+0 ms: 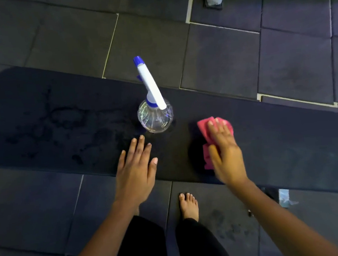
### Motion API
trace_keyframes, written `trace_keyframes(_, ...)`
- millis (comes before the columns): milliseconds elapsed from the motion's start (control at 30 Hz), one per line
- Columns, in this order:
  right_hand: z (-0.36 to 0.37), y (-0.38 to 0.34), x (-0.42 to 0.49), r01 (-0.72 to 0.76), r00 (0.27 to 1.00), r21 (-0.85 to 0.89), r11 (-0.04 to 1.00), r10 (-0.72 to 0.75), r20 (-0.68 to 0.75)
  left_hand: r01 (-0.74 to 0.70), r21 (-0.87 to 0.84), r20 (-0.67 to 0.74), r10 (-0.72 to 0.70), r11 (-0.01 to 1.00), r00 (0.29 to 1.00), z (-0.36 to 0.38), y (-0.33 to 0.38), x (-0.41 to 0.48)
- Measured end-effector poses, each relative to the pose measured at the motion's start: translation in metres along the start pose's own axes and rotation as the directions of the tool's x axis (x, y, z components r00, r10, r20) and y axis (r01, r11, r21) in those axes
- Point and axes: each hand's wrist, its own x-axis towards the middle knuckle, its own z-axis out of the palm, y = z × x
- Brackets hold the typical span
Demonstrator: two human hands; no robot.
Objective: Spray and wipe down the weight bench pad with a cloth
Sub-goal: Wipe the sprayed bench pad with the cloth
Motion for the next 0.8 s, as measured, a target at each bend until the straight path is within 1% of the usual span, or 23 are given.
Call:
trace_keyframes(33, 0.003, 0.000, 0.006, -0.012, 1.000, -0.032, 0.999, 0.012, 0.000, -0.001, -0.003, 0.007, 0.001, 1.000, 1.000, -0.002, -0.006, 0.002)
trace_keyframes(67, 0.008, 0.002, 0.010, -0.008, 1.000, -0.101, 0.995, 0.010, 0.025, -0.003, -0.002, 0.022, 0.003, 1.000, 1.000, -0.004, -0.013, 0.003)
trace_keyframes(100, 0.016, 0.006, 0.012, -0.001, 0.998, -0.208, 0.978, 0.014, 0.060, -0.012, 0.006, 0.043, 0.012, 1.000, 0.999, -0.006, -0.019, 0.005)
trace_keyframes(167, 0.032, 0.014, 0.011, -0.010, 0.992, -0.419, 0.908, 0.063, 0.112, -0.042, 0.041, 0.094, 0.038, 0.998, 0.995, -0.008, -0.030, 0.009)
trace_keyframes(200, 0.037, 0.016, 0.011, -0.022, 0.990, -0.477, 0.878, 0.087, 0.114, -0.059, 0.060, 0.116, 0.052, 0.996, 0.992, -0.009, -0.036, 0.011)
trace_keyframes(267, 0.041, 0.013, 0.012, -0.053, 0.987, -0.513, 0.857, 0.124, 0.104, -0.094, 0.086, 0.144, 0.081, 0.992, 0.986, -0.011, -0.045, 0.015)
trace_keyframes(367, 0.037, -0.001, 0.014, -0.121, 0.980, -0.508, 0.853, 0.185, 0.077, -0.156, 0.113, 0.176, 0.135, 0.981, 0.975, -0.014, -0.053, 0.017)
trace_keyframes(433, 0.034, -0.022, 0.016, -0.160, 0.981, -0.439, 0.884, 0.193, 0.031, -0.197, 0.123, 0.202, 0.170, 0.973, 0.964, -0.018, -0.059, 0.018)
trace_keyframes(467, 0.031, -0.037, 0.019, -0.164, 0.985, -0.335, 0.928, 0.175, 0.004, -0.222, 0.125, 0.219, 0.191, 0.967, 0.957, -0.021, -0.062, 0.019)
trace_keyframes(500, 0.030, -0.054, 0.022, -0.151, 0.988, -0.184, 0.971, 0.149, -0.025, -0.249, 0.124, 0.234, 0.216, 0.960, 0.948, -0.025, -0.065, 0.022)
trace_keyframes(533, 0.029, -0.071, 0.025, -0.119, 0.992, -0.024, 0.993, 0.118, -0.049, -0.275, 0.122, 0.246, 0.240, 0.954, 0.939, -0.029, -0.069, 0.025)
trace_keyframes(567, 0.029, -0.087, 0.027, -0.075, 0.994, 0.092, 0.993, 0.081, -0.071, -0.297, 0.118, 0.257, 0.260, 0.947, 0.931, -0.033, -0.072, 0.028)
trace_keyframes(600, 0.030, -0.101, 0.029, -0.034, 0.994, 0.153, 0.988, 0.049, -0.094, -0.314, 0.116, 0.265, 0.275, 0.942, 0.924, -0.037, -0.076, 0.031)
trace_keyframes(667, 0.038, -0.121, 0.032, 0.006, 0.990, 0.189, 0.982, 0.020, -0.137, -0.337, 0.117, 0.284, 0.294, 0.934, 0.913, -0.044, -0.083, 0.036)
trace_keyframes(800, 0.062, -0.129, 0.036, -0.028, 0.957, 0.251, 0.968, 0.098, -0.273, -0.370, 0.114, 0.303, 0.322, 0.922, 0.897, -0.050, -0.094, 0.044)
